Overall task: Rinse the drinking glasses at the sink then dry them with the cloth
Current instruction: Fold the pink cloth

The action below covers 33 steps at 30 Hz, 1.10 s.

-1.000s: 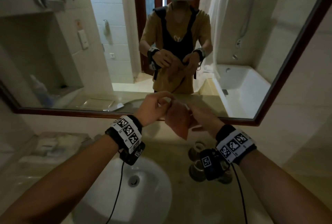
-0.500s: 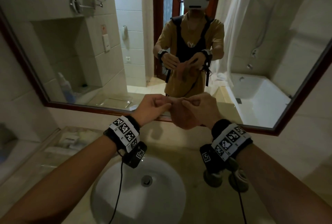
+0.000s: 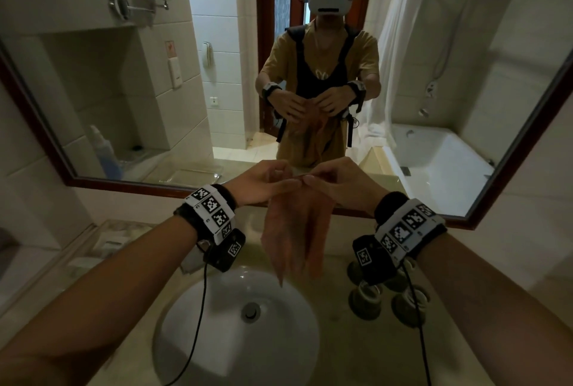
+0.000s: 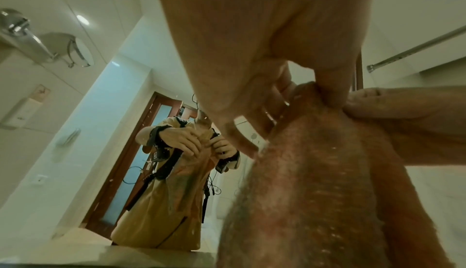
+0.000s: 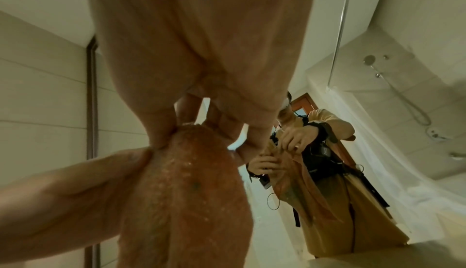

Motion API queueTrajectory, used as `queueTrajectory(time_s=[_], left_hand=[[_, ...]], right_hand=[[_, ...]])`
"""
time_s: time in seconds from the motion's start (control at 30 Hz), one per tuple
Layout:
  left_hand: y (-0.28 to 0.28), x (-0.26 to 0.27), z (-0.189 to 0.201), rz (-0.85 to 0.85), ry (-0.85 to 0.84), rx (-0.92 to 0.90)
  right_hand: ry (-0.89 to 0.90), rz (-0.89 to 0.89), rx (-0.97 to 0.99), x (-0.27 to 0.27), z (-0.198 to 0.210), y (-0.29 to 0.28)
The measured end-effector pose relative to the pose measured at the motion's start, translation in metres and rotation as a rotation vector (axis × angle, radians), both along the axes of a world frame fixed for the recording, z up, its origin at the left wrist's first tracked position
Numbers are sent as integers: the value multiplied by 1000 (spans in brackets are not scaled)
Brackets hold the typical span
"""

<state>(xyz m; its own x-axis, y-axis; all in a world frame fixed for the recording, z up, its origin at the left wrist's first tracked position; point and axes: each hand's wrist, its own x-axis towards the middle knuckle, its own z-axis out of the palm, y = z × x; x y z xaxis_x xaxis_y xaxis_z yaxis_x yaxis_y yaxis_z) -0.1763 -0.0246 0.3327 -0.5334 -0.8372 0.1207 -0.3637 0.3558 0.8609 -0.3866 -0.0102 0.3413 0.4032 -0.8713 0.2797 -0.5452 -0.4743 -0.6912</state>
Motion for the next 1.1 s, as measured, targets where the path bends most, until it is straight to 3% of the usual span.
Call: queueTrajectory(time_s=[0.07, 0.23, 0.37, 0.47, 0.57, 0.7, 0.77, 0.87, 0.97, 1.1], left_hand=[[-1, 0, 0, -21, -2, 64], [-10, 10, -10, -15, -193, -123], [-25, 20, -18, 91, -170, -192], [-27, 17, -16, 118, -120, -139], [-17, 4, -6, 67, -72, -74], [-3, -21, -1, -21, 66, 141], [0, -30, -3, -43, 89, 159], [0, -35, -3, -63, 97, 154], [0, -34, -4, -111, 112, 204], [5, -33, -6, -176, 90, 166]], right_hand=[[51, -26, -39, -3, -1, -3], [147, -69, -201, -24, -2, -11], [313, -181, -124, -37, -9, -12], [383, -318, -28, -40, -20, -16], [252, -363, 93, -34, -22, -15], [-258, -311, 477, -12, -14, -4], [-366, -251, 566, -3, -12, -2], [-381, -247, 518, 3, -14, -1], [-265, -271, 405, -2, -13, 3], [-261, -223, 474, -7, -8, 7]])
